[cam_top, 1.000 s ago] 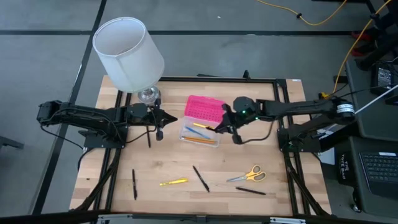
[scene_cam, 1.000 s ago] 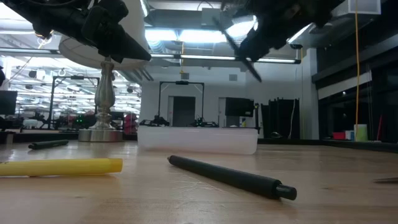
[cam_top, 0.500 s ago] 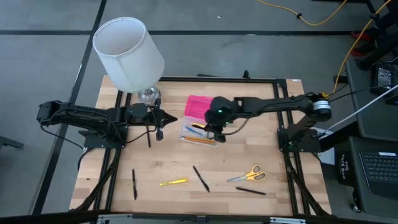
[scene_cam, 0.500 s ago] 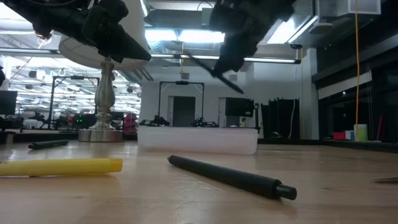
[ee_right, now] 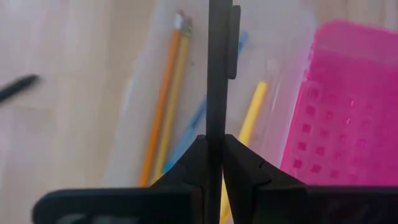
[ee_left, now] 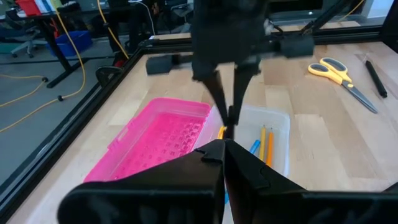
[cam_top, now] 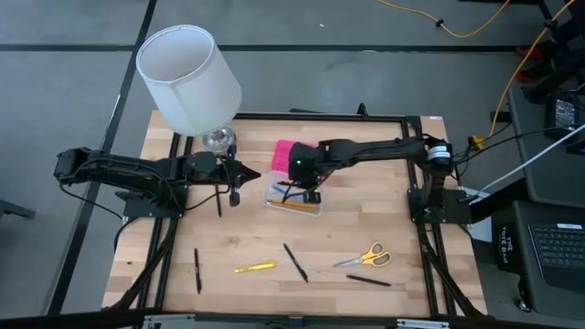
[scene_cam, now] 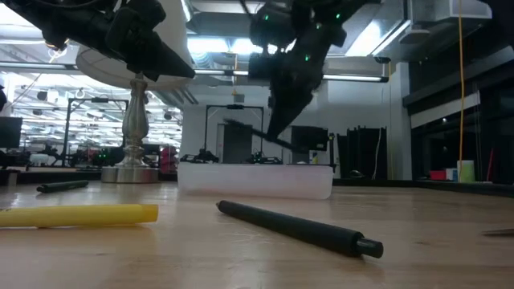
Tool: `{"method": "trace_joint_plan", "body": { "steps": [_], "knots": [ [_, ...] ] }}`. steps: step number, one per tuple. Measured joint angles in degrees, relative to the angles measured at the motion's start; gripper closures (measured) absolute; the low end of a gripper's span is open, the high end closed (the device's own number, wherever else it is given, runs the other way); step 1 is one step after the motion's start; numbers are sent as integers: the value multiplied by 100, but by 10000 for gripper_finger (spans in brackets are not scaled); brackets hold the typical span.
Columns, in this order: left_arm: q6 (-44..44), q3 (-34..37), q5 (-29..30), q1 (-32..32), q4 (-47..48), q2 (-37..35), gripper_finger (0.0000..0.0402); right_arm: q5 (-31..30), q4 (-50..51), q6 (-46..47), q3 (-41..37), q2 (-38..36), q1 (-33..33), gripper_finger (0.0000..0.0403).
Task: Pick & place school supplies into a supply box
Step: Put the black pen into the transparent supply box
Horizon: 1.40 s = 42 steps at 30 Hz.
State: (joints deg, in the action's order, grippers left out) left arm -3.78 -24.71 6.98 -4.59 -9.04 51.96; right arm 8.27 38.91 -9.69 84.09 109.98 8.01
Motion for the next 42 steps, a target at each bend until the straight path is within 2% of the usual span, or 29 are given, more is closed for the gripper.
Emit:
{"method": "trace_joint_plan", "body": {
  "steps": [11, 32, 42],
  "knots": [
    [1, 0, 0, 1, -2, 0, 398, -118, -54, 88, -2, 243, 152, 366],
    [1, 0, -4, 0, 0, -1, 400, 39, -56, 1670, -9, 555, 149, 362],
    [1, 0, -23, 0, 1, -2, 399, 35, -211, 1715, -11, 614, 149, 344]
  ]
}}
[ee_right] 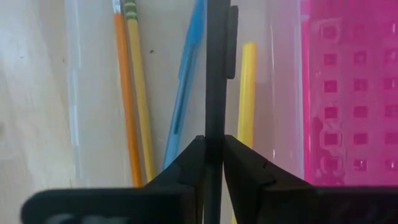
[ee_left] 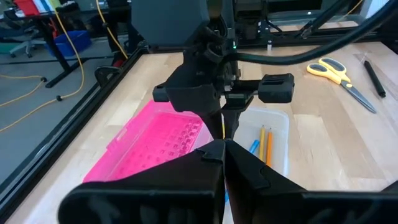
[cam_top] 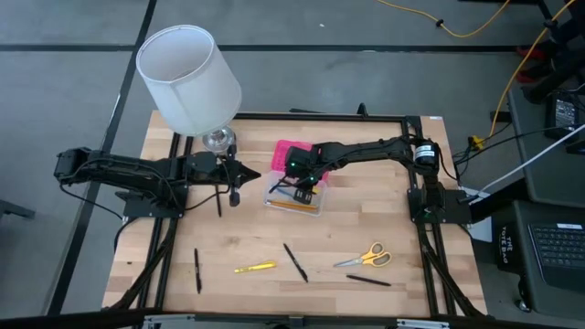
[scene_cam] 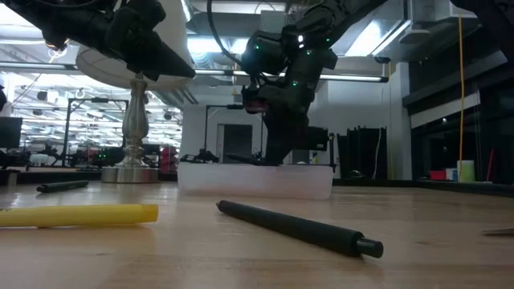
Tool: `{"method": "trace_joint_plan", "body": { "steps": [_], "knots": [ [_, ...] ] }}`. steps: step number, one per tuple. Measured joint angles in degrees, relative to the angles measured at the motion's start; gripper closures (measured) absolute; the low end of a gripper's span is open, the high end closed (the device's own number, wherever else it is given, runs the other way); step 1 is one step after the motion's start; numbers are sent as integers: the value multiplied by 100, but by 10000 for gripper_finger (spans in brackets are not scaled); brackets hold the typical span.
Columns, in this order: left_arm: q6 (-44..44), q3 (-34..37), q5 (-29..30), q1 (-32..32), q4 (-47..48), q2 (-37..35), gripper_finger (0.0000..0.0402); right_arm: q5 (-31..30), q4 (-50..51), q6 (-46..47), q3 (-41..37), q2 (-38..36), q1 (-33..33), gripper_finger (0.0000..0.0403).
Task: Pick & place school supplies into a supply box
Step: Put the black pen into the transparent supply box
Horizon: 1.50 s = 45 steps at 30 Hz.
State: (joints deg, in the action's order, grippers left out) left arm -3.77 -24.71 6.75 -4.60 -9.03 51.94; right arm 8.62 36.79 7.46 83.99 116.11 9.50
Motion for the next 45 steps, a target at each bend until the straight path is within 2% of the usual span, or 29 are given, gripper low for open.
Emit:
{"method": "trace_joint_plan", "body": {
  "steps": [4, 9, 18, 23, 26, 29, 33, 36, 39, 45],
  "knots": [
    [0, 0, -38, 0, 0, 0, 396, -11, -8, 37, 0, 0, 0, 341],
    [17, 0, -40, -1, -3, 0, 396, -302, -6, 352, 0, 0, 0, 341],
    [17, 0, -40, 2, -1, 0, 395, -256, 20, 710, 0, 0, 4, 340],
    [3, 0, -40, -1, -1, 0, 397, -160, 182, 570, -2, -57, 4, 340],
    [2, 0, -40, 0, -16, 0, 396, -147, 204, 563, 6, -247, 4, 340],
    [6, -2, -40, 0, -14, 0, 396, -388, 172, 292, 13, -550, -8, 343],
    [55, -2, -7, -1, -1, 0, 400, -819, 56, -111, -39, -1096, -33, 369],
    [92, -2, 53, 2, 38, 0, 399, -902, -309, -331, -332, -1479, -31, 395],
    [169, -10, 123, 2, 169, -14, 398, -906, -952, -348, -921, -1884, -33, 392],
    [1056, -329, 270, 3, 1469, -178, 398, -907, -2796, -168, -2627, -2709, -54, 398]
  ]
}}
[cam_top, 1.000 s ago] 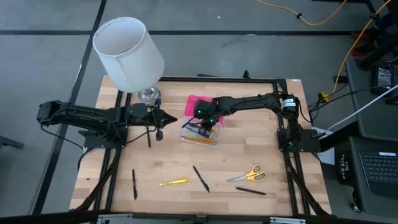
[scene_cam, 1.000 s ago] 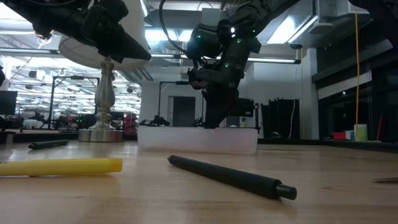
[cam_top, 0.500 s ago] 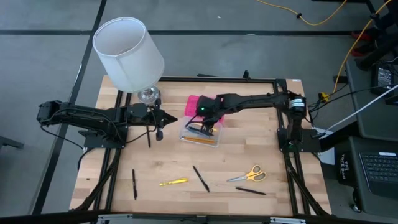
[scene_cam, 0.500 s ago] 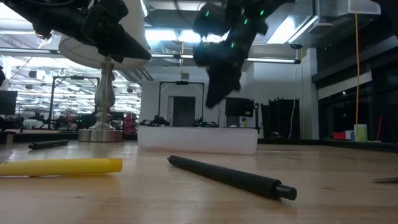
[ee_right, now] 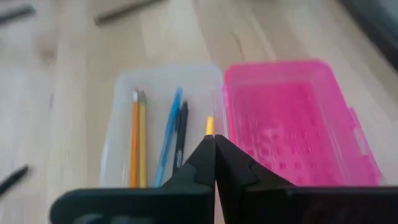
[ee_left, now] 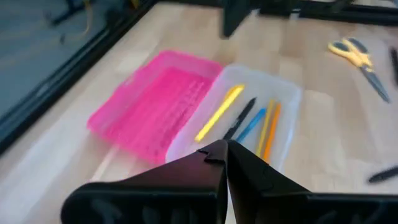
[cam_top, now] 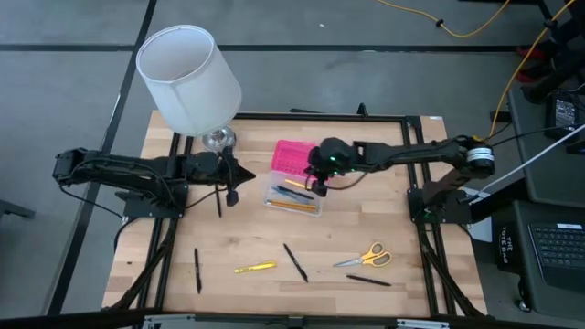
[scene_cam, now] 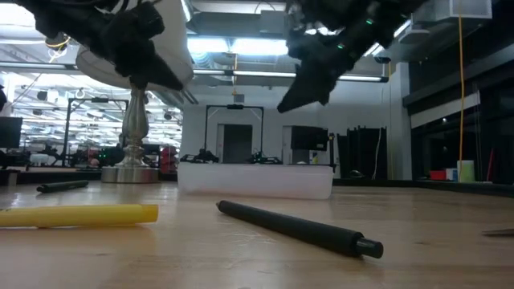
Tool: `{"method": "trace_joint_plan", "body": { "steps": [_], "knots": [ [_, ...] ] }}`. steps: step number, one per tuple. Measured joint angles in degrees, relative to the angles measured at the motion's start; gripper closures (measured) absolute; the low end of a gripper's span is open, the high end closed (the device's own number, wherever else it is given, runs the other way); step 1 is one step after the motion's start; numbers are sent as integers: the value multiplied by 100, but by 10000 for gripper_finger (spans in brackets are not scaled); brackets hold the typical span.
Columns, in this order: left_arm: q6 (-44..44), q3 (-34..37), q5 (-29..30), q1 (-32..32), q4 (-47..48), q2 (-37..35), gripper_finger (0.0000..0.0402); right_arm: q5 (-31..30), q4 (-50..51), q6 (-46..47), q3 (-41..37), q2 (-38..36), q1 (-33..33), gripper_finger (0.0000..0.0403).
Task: Pick & place school supplies into a supply box
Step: Put the black pen into the transparent supply box
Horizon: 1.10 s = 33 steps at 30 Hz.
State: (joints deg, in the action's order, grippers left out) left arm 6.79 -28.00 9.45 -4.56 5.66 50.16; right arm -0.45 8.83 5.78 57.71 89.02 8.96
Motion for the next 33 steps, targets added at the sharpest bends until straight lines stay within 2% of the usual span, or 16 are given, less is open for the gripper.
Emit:
{"method": "trace_joint_plan", "body": {
  "steps": [4, 7, 14, 21, 23, 27, 33],
  "knots": [
    [1046, -281, 502, 3, 1064, -81, 398, -2, -1263, -2, -892, -353, -63, 390],
    [1984, -508, 610, 7, 2164, -78, 398, 4, -1850, -34, -1311, -393, -99, 389],
    [4101, -829, 752, 284, 3965, 1, 398, -11, -2078, -181, -1636, -406, -55, 398],
    [5891, -904, 547, 378, 5170, 60, 398, -9, -2194, -181, -1683, -406, -11, 376],
    [6157, -904, 350, 370, 5341, 60, 398, -5, -2189, -187, -1683, -406, -14, 375],
    [6140, -904, 125, 372, 5367, 60, 398, 4, -2193, -260, -1683, -403, -14, 381],
    [6440, -904, 177, 372, 5371, 60, 398, 2, -2295, -496, -1683, -399, -14, 394]
  ]
}}
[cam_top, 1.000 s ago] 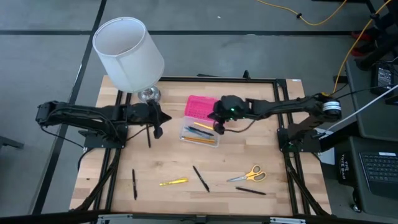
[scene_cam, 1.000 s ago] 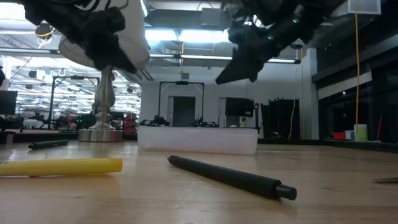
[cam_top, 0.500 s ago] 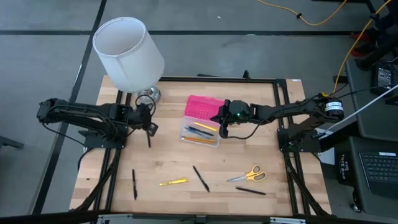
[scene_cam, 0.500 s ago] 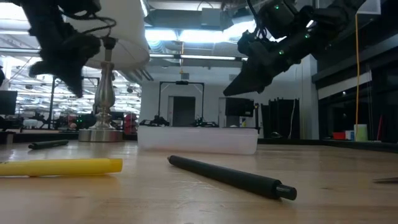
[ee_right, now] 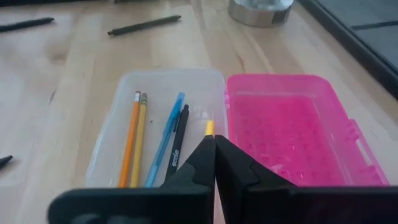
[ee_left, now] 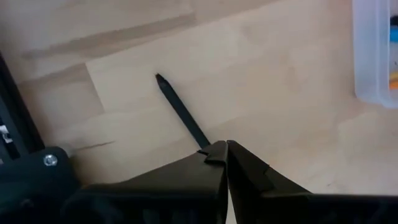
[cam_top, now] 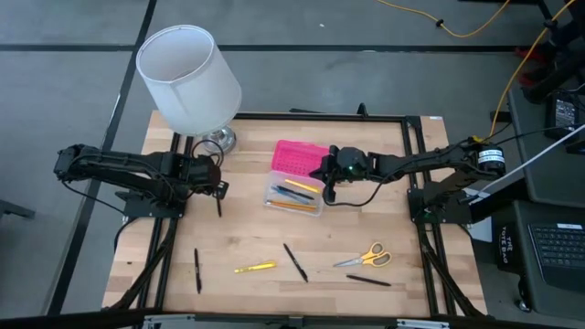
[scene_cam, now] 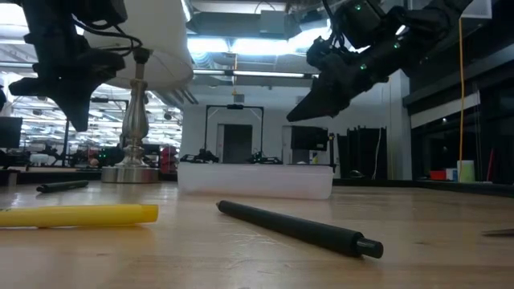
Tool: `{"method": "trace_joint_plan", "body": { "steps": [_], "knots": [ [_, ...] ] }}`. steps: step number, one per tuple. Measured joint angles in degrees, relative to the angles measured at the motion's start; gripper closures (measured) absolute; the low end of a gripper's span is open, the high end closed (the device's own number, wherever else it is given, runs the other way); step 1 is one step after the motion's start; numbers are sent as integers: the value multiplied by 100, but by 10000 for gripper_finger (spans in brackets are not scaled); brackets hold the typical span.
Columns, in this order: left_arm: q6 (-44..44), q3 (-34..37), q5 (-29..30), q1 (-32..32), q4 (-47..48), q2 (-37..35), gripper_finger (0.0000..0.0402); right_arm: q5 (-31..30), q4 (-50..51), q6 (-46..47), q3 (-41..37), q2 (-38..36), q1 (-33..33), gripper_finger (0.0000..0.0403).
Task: Pick & place school supplies into a supply box
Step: Put the black pen into the transparent supply box
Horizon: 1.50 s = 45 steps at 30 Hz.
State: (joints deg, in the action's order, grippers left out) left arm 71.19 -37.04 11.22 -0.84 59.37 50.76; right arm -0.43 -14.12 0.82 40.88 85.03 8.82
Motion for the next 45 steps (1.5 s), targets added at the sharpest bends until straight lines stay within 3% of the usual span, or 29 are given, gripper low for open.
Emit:
{"method": "trace_joint_plan", "body": {
  "steps": [7, 22, 33, 45],
  "knots": [
    [310, 0, 153, 0, 130, 0, 384, 1, -198, -138, 0, 2, 0, 385],
    [1180, 393, 158, 0, -160, 250, 283, 2, -196, -151, 0, 2, 2, 375],
    [1319, 752, 112, 0, -1134, 979, 276, 0, -189, -273, 0, 2, 2, 375],
    [1573, 756, -173, 0, -1232, 1875, 277, 0, -185, -284, 0, 2, 2, 375]
  ]
}}
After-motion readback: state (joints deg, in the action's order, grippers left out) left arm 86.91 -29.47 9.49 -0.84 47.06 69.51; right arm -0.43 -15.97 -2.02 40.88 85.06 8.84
